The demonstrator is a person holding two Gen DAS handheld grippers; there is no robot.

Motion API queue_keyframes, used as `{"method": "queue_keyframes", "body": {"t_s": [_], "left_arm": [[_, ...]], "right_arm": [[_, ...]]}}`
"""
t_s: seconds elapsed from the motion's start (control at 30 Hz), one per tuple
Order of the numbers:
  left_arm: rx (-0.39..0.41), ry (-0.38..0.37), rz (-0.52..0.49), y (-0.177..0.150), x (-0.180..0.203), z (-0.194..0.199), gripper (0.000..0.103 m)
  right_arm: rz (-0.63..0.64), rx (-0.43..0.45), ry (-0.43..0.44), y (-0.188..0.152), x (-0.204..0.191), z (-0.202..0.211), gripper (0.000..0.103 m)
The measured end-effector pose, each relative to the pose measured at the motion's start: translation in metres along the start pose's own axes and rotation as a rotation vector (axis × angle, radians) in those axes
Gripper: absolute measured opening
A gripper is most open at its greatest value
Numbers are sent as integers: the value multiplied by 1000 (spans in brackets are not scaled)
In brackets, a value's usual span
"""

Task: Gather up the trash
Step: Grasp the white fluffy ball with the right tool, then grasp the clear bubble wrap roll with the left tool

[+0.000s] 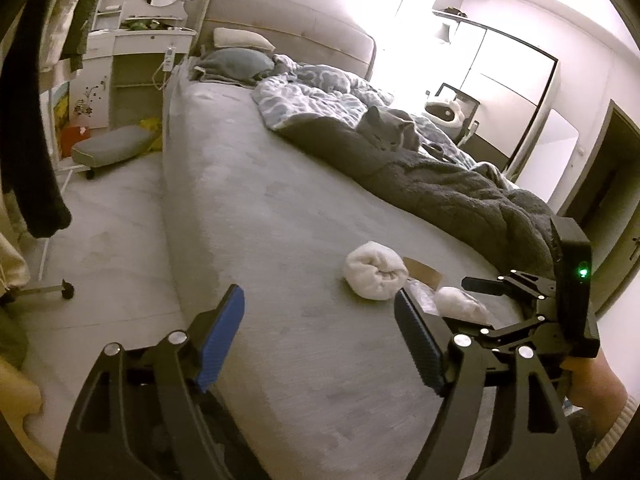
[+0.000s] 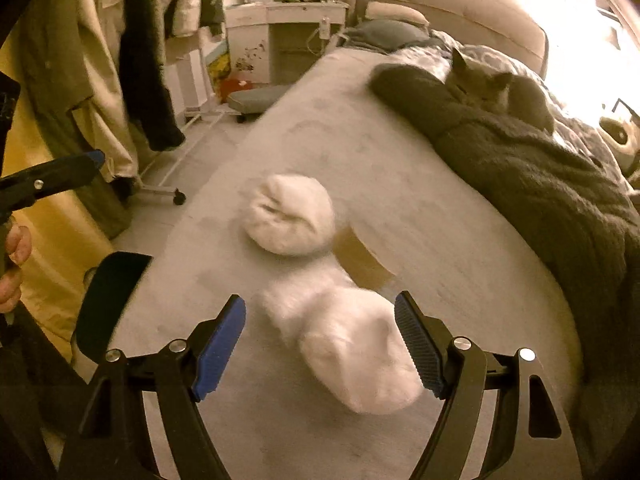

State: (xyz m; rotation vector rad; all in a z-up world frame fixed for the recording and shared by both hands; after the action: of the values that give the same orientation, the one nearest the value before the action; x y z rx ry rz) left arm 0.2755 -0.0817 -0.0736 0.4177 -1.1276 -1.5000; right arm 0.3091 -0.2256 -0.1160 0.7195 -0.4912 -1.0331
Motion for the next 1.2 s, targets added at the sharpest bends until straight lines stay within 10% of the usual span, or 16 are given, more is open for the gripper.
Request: {"method": "queue_keyframes", "body": {"t_s": [0.5,1.2], "left_arm": [[-63,-60,-66,-21,52,-44,82],[-192,-94,-146,-71,117,-108,64]], "right_arm": [[-41,-25,-10,-29,32,1,49],[-185,92,7,-35,83,46,48]]}}
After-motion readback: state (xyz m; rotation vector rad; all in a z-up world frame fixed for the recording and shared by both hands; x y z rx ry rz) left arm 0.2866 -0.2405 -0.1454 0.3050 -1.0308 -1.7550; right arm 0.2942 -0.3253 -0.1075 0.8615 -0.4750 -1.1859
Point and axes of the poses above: each gripper's, at about its wrist camera, not at the fingertips, and z roughly against the way its jaws point, x to its right, y to its top, the point moved 9 cm from there along -z, roughly the way its jaws point, and after that the axes turned 8 degrees about x, right-handed, at the moved point
